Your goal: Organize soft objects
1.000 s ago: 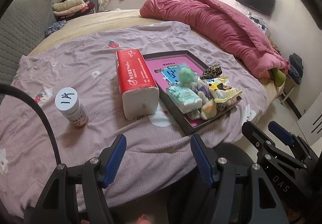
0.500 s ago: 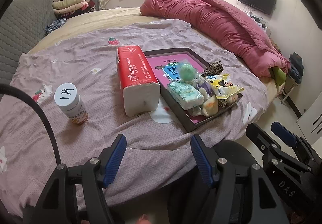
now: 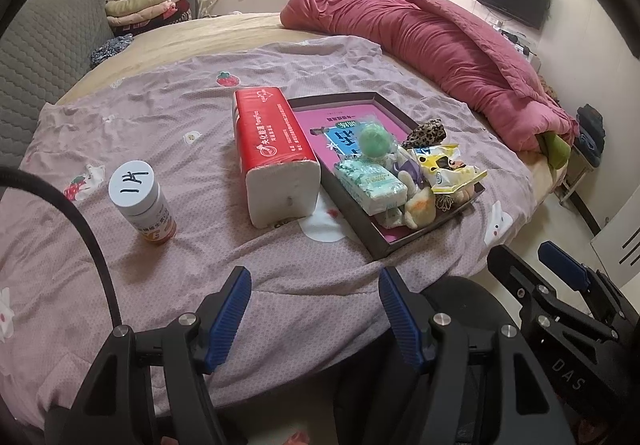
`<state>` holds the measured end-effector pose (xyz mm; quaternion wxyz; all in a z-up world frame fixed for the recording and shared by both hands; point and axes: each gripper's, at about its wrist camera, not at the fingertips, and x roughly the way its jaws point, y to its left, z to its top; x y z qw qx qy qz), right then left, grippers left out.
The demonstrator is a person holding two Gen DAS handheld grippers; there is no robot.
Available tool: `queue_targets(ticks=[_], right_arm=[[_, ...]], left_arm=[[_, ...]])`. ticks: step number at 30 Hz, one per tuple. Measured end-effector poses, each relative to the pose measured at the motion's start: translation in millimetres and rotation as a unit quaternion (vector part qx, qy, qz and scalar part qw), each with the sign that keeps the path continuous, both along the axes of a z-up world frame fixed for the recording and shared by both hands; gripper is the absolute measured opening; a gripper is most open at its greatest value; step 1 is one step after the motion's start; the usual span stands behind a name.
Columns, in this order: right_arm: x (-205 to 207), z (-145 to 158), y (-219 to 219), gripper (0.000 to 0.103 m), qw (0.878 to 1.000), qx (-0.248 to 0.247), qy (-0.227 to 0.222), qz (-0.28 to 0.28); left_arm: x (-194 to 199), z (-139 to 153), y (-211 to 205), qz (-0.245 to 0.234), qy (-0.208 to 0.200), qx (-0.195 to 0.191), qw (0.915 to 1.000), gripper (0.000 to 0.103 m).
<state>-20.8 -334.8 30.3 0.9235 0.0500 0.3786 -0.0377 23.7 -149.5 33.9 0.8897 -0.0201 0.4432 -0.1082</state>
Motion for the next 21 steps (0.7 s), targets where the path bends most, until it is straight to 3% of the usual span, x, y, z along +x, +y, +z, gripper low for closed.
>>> queue_targets(ticks=[21], right_arm=[[2.5, -2.3, 2.4, 0.077, 1.0, -0.007, 0.008, 0.002]], left_arm=[[-2.9, -6.4, 1.3, 0.001, 0.006, -0.006, 1.0, 0.066]])
